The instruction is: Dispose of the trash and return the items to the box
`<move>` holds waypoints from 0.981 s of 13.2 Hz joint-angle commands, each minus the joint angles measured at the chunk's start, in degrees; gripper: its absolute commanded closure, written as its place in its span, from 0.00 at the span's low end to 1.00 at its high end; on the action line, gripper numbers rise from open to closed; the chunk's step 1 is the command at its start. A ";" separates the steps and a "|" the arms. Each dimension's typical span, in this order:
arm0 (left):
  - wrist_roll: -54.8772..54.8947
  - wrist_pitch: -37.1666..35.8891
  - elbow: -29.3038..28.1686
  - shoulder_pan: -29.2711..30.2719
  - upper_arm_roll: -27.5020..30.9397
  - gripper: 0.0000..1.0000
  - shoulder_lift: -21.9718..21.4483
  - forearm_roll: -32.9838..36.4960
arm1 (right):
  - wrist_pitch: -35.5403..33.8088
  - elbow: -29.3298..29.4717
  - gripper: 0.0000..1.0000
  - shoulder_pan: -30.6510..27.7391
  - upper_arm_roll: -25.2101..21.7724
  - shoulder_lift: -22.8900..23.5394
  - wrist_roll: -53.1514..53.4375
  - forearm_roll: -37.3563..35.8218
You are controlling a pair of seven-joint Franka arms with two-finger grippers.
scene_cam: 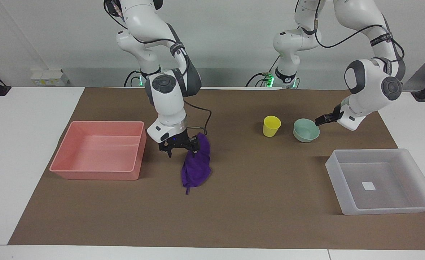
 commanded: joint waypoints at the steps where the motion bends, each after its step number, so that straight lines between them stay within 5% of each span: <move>1: 3.82 8.49 -9.93 2.27 -0.33 0.00 -4.90 -3.77 | 5.23 -1.85 0.00 2.15 -0.06 2.28 2.09 1.10; 3: 4.09 13.41 -12.31 2.20 -0.33 0.06 -4.12 -7.64 | 7.60 -2.72 0.00 3.38 -0.06 3.70 1.31 1.01; 4: 4.09 15.18 -12.49 1.85 -0.33 0.17 -3.07 -7.65 | 8.66 -3.95 0.00 3.21 -0.06 3.70 0.08 0.66; 7: 7.50 14.50 -11.97 2.37 -0.33 0.89 -2.00 -7.65 | 16.82 -8.34 0.77 3.38 -0.06 3.61 -1.43 0.66; 8: 8.21 14.06 -11.44 2.63 -0.33 1.00 -2.09 -7.65 | 17.10 -8.61 1.00 3.30 -0.06 3.61 -1.25 0.66; 13: 8.49 2.65 -3.81 4.83 -0.33 1.00 -1.56 -7.83 | 9.84 -6.69 1.00 3.12 -0.24 1.60 2.44 1.01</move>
